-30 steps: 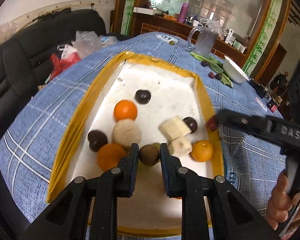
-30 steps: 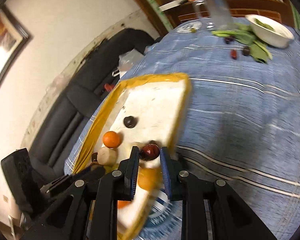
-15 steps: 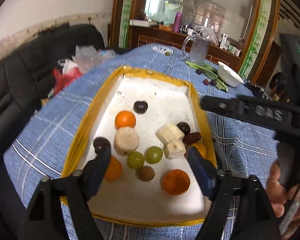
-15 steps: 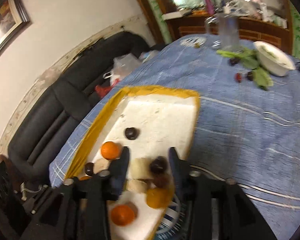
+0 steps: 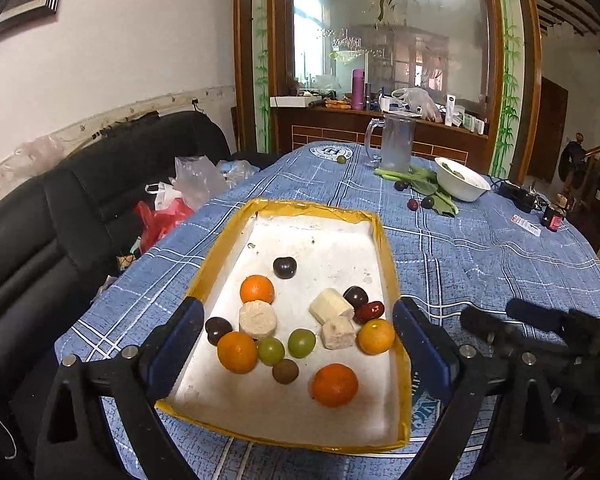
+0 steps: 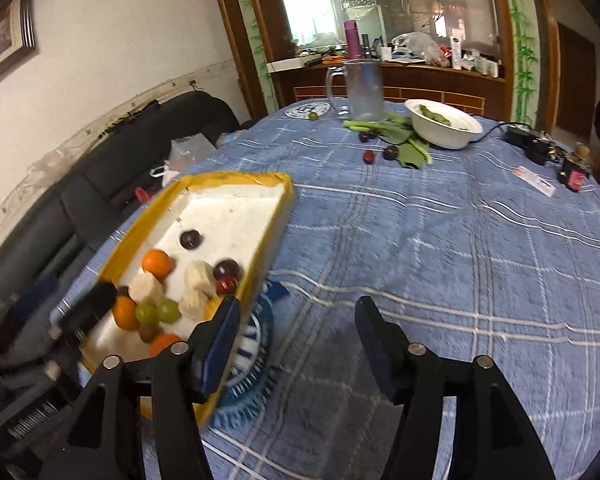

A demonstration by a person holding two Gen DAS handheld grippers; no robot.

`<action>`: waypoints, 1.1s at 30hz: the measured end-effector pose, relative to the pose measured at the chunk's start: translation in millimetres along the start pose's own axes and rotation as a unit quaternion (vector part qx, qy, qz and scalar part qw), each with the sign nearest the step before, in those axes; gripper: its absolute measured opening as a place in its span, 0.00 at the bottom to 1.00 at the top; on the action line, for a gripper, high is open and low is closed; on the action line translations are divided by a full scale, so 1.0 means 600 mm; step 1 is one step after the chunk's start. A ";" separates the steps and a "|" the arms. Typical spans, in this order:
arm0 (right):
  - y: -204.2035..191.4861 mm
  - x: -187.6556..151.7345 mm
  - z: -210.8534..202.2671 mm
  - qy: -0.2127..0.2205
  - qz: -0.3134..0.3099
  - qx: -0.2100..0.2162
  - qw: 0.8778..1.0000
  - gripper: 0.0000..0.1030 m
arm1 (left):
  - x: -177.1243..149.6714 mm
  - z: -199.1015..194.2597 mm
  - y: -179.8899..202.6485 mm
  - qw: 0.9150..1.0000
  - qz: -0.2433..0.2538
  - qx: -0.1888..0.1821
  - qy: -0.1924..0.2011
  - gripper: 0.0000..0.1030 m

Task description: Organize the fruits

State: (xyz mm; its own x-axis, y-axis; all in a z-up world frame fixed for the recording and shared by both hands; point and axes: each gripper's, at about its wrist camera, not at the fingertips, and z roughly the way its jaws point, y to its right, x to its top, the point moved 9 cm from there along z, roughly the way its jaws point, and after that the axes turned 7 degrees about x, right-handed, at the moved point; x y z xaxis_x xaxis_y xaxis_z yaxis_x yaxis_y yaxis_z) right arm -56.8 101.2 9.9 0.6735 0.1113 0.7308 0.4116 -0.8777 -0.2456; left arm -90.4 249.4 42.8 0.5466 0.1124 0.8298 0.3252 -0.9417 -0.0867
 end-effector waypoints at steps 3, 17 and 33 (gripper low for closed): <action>0.000 -0.016 -0.006 -0.004 -0.006 -0.009 1.000 0.67 | -0.001 -0.010 0.007 1.000 0.006 0.001 0.003 0.93; -0.018 -0.051 -0.031 0.008 -0.015 -0.020 1.000 0.73 | 0.034 -0.114 -0.012 0.988 -0.024 0.075 0.134 1.00; -0.063 -0.065 -0.031 0.012 -0.046 -0.013 0.999 0.77 | 0.021 -0.116 -0.016 0.990 -0.062 -0.014 0.129 1.00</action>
State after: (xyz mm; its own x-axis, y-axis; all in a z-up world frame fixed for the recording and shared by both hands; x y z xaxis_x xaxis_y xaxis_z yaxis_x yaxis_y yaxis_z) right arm -109.8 121.1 2.4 0.6179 0.1815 0.7650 0.4546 -0.8763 -0.1593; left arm -140.3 238.0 92.2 0.2879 0.1475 0.9462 0.3538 -0.9346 0.0380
